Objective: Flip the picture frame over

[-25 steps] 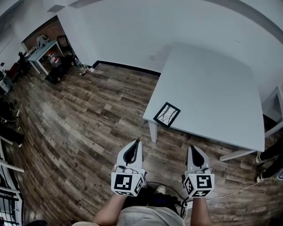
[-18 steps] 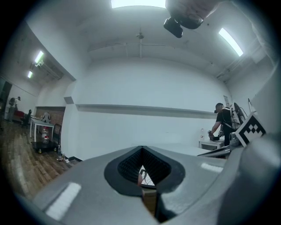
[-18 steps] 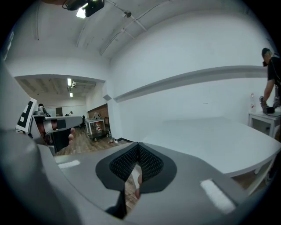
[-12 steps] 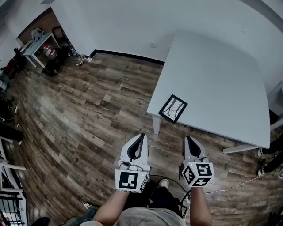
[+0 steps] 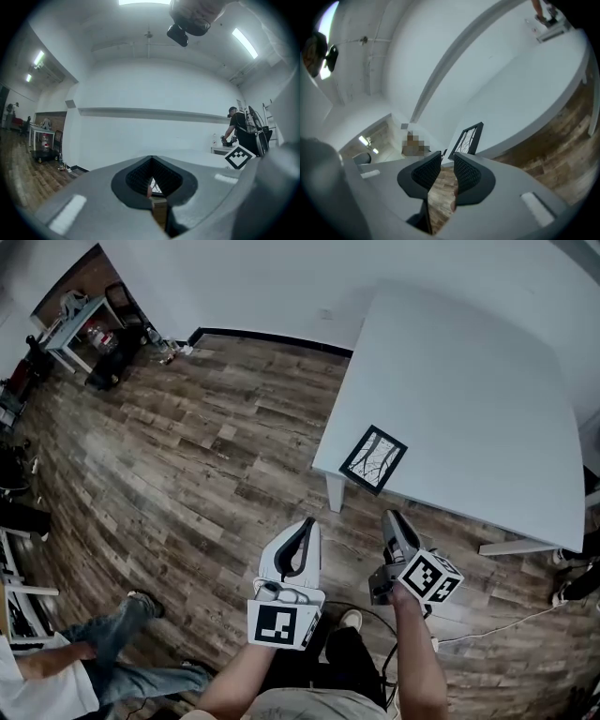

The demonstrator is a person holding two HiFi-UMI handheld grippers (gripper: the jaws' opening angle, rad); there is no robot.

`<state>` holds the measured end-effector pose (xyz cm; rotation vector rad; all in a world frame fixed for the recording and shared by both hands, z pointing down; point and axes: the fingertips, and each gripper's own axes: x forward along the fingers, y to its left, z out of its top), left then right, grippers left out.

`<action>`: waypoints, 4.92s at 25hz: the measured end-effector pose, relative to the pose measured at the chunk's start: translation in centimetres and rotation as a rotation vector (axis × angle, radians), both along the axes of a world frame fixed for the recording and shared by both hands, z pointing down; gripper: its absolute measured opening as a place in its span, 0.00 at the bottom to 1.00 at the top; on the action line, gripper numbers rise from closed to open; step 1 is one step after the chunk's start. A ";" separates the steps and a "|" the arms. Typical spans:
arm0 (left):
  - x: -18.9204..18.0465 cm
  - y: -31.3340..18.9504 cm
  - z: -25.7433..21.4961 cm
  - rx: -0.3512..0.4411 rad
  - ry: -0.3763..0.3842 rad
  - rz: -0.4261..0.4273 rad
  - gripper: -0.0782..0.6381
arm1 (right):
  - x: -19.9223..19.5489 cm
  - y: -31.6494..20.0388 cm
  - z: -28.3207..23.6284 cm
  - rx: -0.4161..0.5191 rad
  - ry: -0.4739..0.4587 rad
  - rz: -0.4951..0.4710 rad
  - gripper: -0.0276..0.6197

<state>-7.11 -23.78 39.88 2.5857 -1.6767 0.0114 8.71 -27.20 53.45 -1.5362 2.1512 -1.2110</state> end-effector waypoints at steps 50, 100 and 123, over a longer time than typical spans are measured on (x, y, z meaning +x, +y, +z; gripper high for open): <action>0.7 -0.6 7.8 -0.112 -0.024 0.034 0.11 | -0.6 -6.9 8.1 -0.008 -0.673 0.109 0.19; 0.8 0.1 5.1 -0.060 0.002 0.004 0.11 | 5.5 -6.0 -2.2 0.110 0.905 0.036 0.18; -0.1 -0.3 5.7 -0.074 -0.007 -0.020 0.11 | 1.0 -5.0 1.0 0.238 1.695 -0.230 0.18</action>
